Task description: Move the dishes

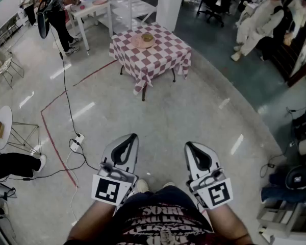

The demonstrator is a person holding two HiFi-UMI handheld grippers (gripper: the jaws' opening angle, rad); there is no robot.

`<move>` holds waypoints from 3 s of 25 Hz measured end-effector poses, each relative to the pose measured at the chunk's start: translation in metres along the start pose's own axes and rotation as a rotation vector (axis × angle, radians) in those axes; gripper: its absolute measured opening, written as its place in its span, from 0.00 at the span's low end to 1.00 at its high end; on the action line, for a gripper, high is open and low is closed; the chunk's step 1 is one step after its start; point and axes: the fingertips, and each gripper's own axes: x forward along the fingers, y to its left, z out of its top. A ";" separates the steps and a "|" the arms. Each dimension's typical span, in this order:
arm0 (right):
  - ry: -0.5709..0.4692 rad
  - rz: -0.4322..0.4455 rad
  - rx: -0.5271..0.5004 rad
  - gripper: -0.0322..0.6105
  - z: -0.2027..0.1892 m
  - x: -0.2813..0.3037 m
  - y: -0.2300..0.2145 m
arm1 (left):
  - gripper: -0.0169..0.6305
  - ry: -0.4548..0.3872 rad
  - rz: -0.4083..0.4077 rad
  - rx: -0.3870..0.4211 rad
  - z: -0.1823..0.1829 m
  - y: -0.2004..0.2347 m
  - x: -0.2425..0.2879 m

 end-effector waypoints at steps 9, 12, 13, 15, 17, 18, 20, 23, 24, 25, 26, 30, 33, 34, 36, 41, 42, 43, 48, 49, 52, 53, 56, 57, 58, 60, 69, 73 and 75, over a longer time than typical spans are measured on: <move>0.051 -0.071 0.043 0.10 -0.019 -0.022 -0.004 | 0.07 0.034 0.023 -0.069 -0.028 -0.009 0.002; 0.049 -0.104 0.059 0.10 -0.019 -0.027 -0.013 | 0.07 0.039 0.055 -0.110 -0.036 -0.003 -0.007; 0.045 -0.114 0.060 0.10 -0.017 -0.028 -0.015 | 0.07 0.038 0.066 -0.108 -0.036 -0.001 -0.009; 0.030 -0.119 0.048 0.10 -0.011 -0.028 -0.015 | 0.07 0.036 0.079 -0.087 -0.035 0.000 -0.014; 0.022 -0.109 0.025 0.10 -0.007 -0.026 -0.013 | 0.07 0.034 0.089 -0.084 -0.033 0.000 -0.018; 0.017 -0.101 0.013 0.10 -0.006 -0.025 -0.012 | 0.07 0.038 0.096 -0.090 -0.033 0.002 -0.020; 0.005 -0.083 0.010 0.10 -0.006 -0.021 -0.010 | 0.07 0.051 0.113 -0.096 -0.037 0.005 -0.023; 0.000 -0.063 0.033 0.10 -0.008 -0.014 -0.008 | 0.07 0.052 0.130 -0.083 -0.036 0.012 -0.023; 0.004 -0.060 0.035 0.10 -0.009 -0.013 -0.009 | 0.07 0.050 0.130 -0.074 -0.035 0.013 -0.021; 0.008 -0.060 0.037 0.10 -0.011 -0.012 -0.012 | 0.07 0.049 0.128 -0.070 -0.034 0.013 -0.018; 0.013 -0.060 0.039 0.10 -0.012 -0.011 -0.015 | 0.07 0.050 0.124 -0.069 -0.034 0.012 -0.015; 0.012 -0.059 0.048 0.10 -0.015 -0.007 -0.026 | 0.07 0.057 0.109 -0.068 -0.037 0.006 0.000; 0.018 -0.051 0.052 0.10 -0.018 0.005 -0.035 | 0.07 0.064 0.106 -0.068 -0.040 0.010 0.014; 0.025 -0.048 0.056 0.10 -0.020 0.010 -0.037 | 0.07 0.067 0.108 -0.072 -0.041 0.012 0.019; 0.041 -0.040 0.065 0.10 -0.024 0.021 -0.045 | 0.07 0.070 0.112 -0.084 -0.042 0.019 0.032; 0.050 -0.009 0.067 0.10 -0.032 0.058 -0.069 | 0.07 0.079 0.138 -0.089 -0.050 0.040 0.066; 0.049 -0.004 0.069 0.10 -0.033 0.066 -0.074 | 0.07 0.085 0.143 -0.095 -0.052 0.044 0.072; 0.048 0.000 0.072 0.10 -0.035 0.073 -0.080 | 0.07 0.092 0.145 -0.098 -0.055 0.047 0.079; 0.047 0.009 0.083 0.10 -0.043 0.107 -0.113 | 0.07 0.120 0.148 -0.078 -0.066 0.062 0.119; 0.046 0.014 0.084 0.10 -0.044 0.112 -0.118 | 0.07 0.120 0.147 -0.062 -0.065 0.063 0.128; 0.037 0.026 0.091 0.10 -0.045 0.127 -0.136 | 0.07 0.113 0.131 -0.015 -0.056 0.065 0.156; 0.036 0.030 0.095 0.10 -0.045 0.132 -0.142 | 0.07 0.109 0.129 -0.012 -0.053 0.068 0.165; 0.043 0.045 0.106 0.10 -0.047 0.145 -0.158 | 0.07 0.096 0.142 0.005 -0.046 0.078 0.188; 0.045 0.053 0.109 0.10 -0.049 0.149 -0.162 | 0.07 0.094 0.148 0.006 -0.046 0.081 0.194; 0.047 0.062 0.109 0.10 -0.051 0.153 -0.167 | 0.07 0.093 0.155 0.004 -0.047 0.083 0.199; 0.049 0.077 0.109 0.11 -0.055 0.159 -0.174 | 0.07 0.094 0.171 0.000 -0.051 0.088 0.206; 0.076 0.078 0.131 0.10 -0.066 0.175 -0.206 | 0.07 0.102 0.189 -0.017 -0.055 0.095 0.234; 0.076 0.079 0.143 0.10 -0.068 0.178 -0.214 | 0.07 0.104 0.191 -0.021 -0.054 0.099 0.242; 0.082 0.077 0.148 0.10 -0.071 0.182 -0.216 | 0.07 0.106 0.185 -0.013 -0.054 0.100 0.244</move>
